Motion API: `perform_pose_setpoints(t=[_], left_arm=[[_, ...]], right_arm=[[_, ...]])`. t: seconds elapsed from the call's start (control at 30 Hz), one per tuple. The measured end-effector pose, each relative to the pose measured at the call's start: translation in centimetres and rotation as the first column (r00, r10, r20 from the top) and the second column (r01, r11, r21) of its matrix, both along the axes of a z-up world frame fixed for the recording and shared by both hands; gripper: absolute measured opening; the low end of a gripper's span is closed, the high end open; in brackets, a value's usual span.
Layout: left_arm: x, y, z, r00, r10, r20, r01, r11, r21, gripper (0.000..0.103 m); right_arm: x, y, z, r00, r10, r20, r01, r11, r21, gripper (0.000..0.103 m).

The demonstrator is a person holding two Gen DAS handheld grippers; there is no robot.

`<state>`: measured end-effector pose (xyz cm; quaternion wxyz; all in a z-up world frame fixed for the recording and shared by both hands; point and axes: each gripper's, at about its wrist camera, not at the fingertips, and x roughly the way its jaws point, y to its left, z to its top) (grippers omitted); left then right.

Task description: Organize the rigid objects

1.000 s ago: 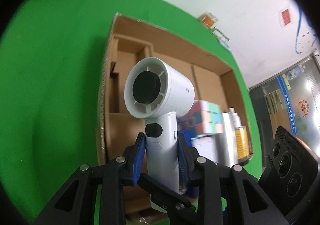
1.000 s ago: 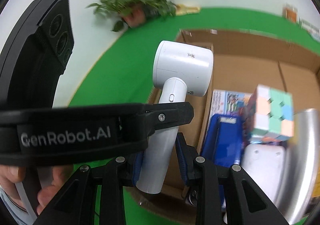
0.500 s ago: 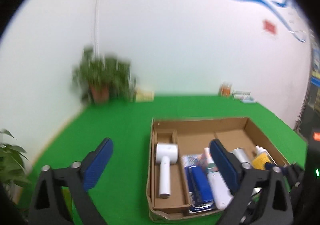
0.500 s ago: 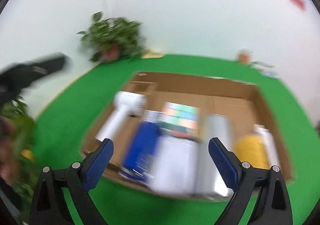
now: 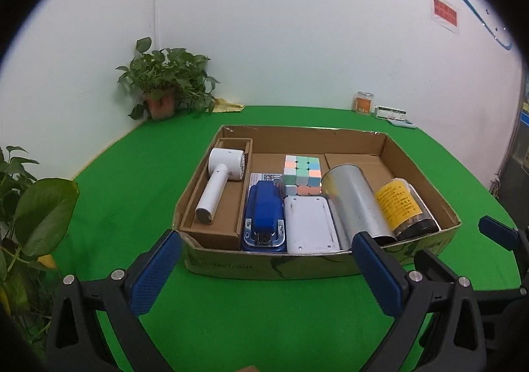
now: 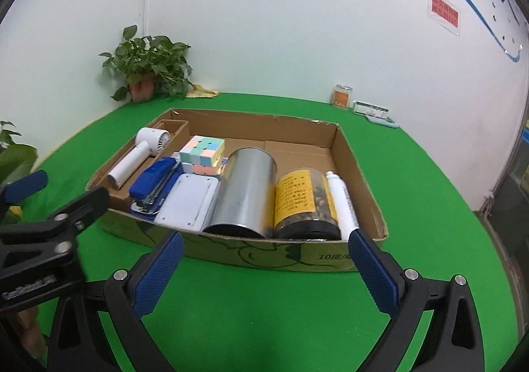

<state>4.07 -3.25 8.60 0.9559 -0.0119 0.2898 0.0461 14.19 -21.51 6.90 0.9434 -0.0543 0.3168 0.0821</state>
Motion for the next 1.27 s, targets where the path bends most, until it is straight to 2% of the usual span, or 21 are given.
perform_pose_setpoints(t=[0.2, 0.43, 1.1, 1.27], left_arm=[[0.2, -0.2, -0.2, 0.999, 0.020, -0.040, -0.019, 1.000, 0.014, 0.102], [0.5, -0.6, -0.9, 0.996, 0.050, -0.070, -0.048, 0.998, 0.037, 0.102], [1.6, -1.5, -2.5, 0.988, 0.030, -0.150, -0.026, 0.999, 0.026, 0.102], [1.3, -1.9, -2.7, 0.990, 0.042, -0.138, -0.033, 0.997, 0.069, 0.102]], right_arm=[[-0.6, -0.9, 0.2, 1.000, -0.003, -0.012, 0.003, 1.000, 0.014, 0.101], [-1.2, -1.0, -0.1, 1.000, 0.000, -0.003, 0.000, 1.000, -0.014, 0.101], [-0.8, -1.5, -1.6, 0.998, -0.001, -0.070, 0.000, 1.000, -0.008, 0.101], [-0.8, -1.2, -2.2, 0.996, 0.000, -0.087, -0.002, 1.000, -0.020, 0.101]])
